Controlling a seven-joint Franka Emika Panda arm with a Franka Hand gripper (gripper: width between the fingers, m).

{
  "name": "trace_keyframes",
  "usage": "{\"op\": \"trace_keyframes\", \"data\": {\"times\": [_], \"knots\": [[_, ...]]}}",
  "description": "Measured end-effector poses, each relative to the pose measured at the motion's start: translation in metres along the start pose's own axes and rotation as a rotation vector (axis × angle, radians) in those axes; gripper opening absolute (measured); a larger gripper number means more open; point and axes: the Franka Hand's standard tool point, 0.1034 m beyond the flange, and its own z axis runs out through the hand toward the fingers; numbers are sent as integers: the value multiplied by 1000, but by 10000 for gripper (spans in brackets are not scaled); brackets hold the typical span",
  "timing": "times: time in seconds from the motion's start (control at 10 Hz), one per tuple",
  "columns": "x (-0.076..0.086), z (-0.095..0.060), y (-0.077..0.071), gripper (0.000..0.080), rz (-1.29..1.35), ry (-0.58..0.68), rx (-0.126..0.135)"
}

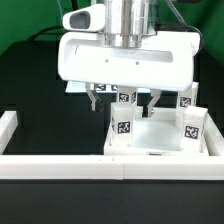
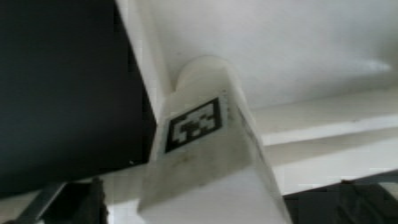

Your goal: Assemble square table

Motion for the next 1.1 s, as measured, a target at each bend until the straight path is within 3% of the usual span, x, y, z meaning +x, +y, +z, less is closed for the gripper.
{"op": "trace_keyframes", "data": {"times": [0.5,0.7,0.8,0.9,1.1], "knots": [[1,0,3,649,-298,1,-30],[1,0,3,395,-293,1,-30],[1,0,3,395,-293,1,-30],[2,0,3,292,-276,2,-29],[2,0,3,292,-244,2,-29]]}}
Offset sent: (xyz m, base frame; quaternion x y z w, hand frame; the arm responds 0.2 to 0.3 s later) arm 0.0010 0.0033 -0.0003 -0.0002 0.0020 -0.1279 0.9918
